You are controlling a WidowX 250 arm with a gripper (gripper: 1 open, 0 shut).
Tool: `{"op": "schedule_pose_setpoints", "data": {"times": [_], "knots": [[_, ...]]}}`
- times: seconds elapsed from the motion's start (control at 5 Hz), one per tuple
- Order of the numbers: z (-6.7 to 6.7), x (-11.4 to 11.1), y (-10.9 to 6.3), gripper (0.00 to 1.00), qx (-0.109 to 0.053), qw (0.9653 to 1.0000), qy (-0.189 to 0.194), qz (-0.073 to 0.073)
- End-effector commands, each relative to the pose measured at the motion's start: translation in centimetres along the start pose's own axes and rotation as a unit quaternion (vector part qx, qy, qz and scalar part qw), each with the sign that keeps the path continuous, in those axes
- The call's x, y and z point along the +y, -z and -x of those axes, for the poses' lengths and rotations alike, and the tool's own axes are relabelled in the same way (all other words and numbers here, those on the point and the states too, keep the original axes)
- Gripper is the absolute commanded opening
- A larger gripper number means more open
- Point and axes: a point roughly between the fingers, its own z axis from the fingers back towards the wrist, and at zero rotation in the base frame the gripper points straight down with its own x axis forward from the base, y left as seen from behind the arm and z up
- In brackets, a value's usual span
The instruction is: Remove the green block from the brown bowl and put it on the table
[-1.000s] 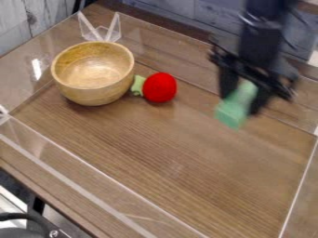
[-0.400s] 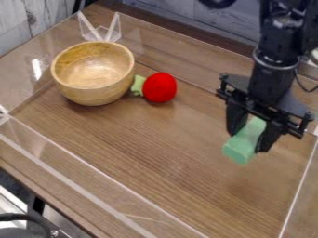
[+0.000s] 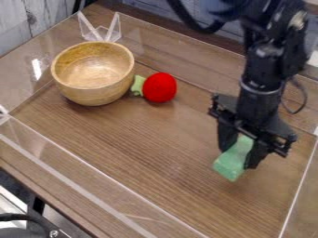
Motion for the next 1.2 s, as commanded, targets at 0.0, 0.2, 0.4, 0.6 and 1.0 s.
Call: {"op": "schedule_pose_setpoints", "data": {"times": [0.0, 0.2, 0.4, 0.6, 1.0], "knots": [[-0.9, 1.6, 0.2, 0.00, -0.024, 0.9997, 0.007, 0.002], [-1.0, 2.1, 0.6, 0.00, -0.030, 0.9995, 0.009, 0.004], [-2.2, 1.5, 0.0, 0.00, -0.037, 0.9993, 0.000, 0.001], [-3.3, 0.8, -1.0, 0.00, -0.046, 0.9989, -0.008, -0.002], [-3.4, 0.2, -1.8, 0.00, -0.048, 0.9986, 0.022, 0.003]]}}
